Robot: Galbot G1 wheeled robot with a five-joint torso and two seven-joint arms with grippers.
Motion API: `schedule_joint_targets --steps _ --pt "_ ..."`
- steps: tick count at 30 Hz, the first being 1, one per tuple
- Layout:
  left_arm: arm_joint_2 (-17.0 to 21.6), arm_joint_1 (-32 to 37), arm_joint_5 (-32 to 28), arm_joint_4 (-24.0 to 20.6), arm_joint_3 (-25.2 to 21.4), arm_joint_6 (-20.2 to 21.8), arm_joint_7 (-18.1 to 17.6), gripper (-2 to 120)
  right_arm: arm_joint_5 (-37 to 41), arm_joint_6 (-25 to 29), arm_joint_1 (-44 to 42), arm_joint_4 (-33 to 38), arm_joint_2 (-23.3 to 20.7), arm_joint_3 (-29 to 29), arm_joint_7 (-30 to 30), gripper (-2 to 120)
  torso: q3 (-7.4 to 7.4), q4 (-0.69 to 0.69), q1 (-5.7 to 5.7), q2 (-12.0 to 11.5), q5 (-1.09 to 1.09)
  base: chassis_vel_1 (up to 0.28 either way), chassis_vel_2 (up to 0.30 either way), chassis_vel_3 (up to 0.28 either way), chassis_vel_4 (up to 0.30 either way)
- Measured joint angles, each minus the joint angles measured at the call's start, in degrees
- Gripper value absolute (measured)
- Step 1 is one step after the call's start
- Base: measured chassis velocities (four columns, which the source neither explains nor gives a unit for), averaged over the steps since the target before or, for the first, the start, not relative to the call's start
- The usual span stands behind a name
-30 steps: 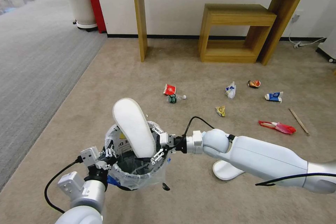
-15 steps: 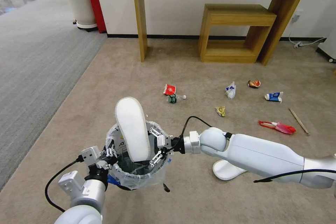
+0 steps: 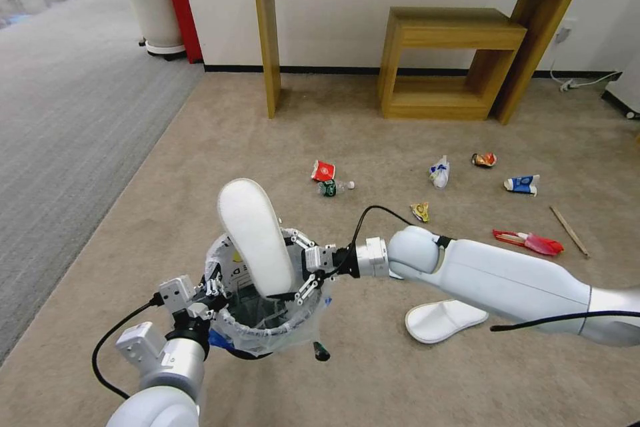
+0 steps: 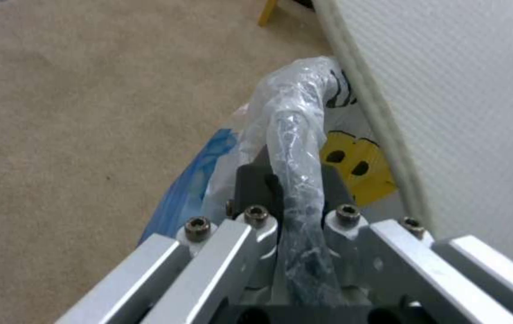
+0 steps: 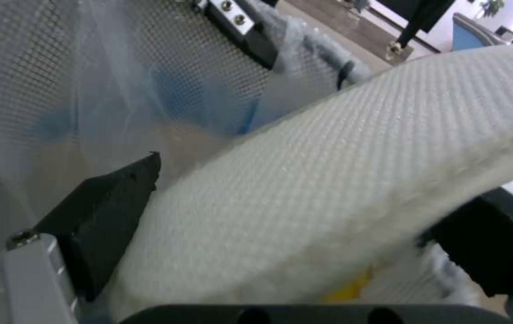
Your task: Pick up the trash bin and place the garbage on the floor into it.
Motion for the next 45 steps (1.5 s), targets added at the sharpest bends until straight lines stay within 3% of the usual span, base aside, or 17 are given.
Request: schedule_joint_targets --steps 23,29,37,45 --pt "-0.38 -2.33 -2.03 0.73 -1.04 0.12 -0.89 4 -2.89 1.63 2.78 -1.29 1.61 0.26 -8.17 96 0.00 0.00 0.00 0.00 0.00 0.000 0.000 0.000 0.000" --pt "-0.69 -2.62 -1.99 0.75 -0.56 0.17 -0.87 4 -6.94 2.27 2.91 -2.31 1.78 2.46 -9.91 96 -0.01 0.00 0.00 0.00 0.00 0.000 0.000 0.000 0.000" --pt "-0.70 -2.85 -2.32 0.63 -0.57 0.34 -0.82 4 -10.11 2.34 2.41 -3.14 2.43 3.21 -10.04 99 0.00 0.00 0.01 0.00 0.00 0.000 0.000 0.000 0.000" --pt "-0.85 -2.67 -2.27 0.18 -0.50 0.36 -0.82 4 -17.13 -0.72 0.83 -2.95 3.57 3.10 -3.33 99 0.00 0.00 0.01 0.00 0.00 0.000 0.000 0.000 0.000"
